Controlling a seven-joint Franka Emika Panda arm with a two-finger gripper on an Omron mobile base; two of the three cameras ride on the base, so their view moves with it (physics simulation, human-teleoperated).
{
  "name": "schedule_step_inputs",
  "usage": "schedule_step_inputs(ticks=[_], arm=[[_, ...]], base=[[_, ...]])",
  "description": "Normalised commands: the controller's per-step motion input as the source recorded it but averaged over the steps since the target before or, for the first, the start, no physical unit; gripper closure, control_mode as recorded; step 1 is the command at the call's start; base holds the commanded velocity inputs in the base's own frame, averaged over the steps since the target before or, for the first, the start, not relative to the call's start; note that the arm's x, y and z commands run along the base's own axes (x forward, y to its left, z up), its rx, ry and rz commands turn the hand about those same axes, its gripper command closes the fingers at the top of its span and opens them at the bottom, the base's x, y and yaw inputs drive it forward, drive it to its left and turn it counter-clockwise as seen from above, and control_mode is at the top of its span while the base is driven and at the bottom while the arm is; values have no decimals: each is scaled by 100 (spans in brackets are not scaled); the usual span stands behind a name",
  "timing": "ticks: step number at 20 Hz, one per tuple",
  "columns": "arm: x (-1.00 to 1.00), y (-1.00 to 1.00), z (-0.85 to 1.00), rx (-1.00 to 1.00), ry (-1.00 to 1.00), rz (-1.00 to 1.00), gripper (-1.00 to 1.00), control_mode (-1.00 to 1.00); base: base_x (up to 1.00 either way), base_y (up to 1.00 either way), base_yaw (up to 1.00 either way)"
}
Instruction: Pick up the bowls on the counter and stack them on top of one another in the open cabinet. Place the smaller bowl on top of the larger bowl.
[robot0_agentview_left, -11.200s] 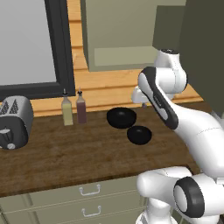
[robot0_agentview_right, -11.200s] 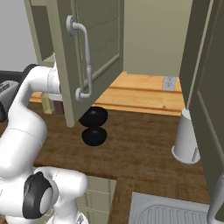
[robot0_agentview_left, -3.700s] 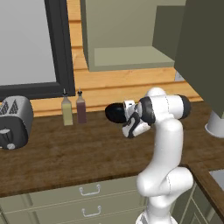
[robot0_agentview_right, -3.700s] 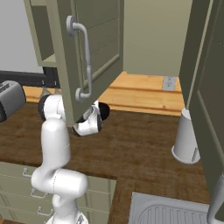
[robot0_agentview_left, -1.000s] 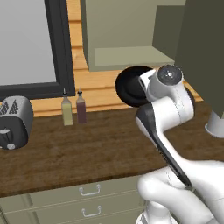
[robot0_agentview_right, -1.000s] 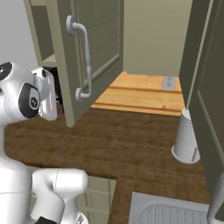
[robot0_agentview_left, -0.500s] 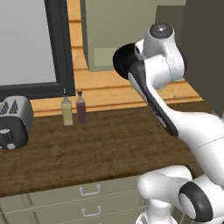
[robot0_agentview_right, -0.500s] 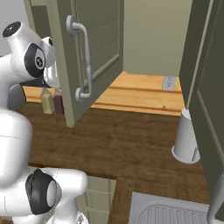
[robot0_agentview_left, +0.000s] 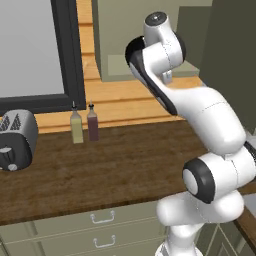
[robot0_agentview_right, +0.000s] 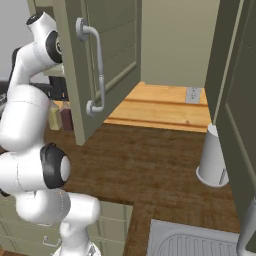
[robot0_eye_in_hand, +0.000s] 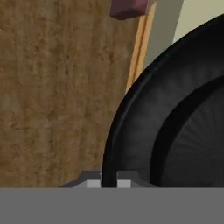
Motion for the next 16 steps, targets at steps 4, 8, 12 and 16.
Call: schedule_step_inputs(ticks=[4, 8, 12, 16], arm=[[100, 0, -3, 0, 0, -15, -100, -100], [34, 0, 1, 0, 0, -12, -100, -100], [-18, 0, 12, 0, -4, -10, -100, -100], [-100, 0, -1, 2, -20, -4, -100, -100]], base=[[0, 0, 0], [0, 0, 0], [0, 0, 0], [0, 0, 0]])
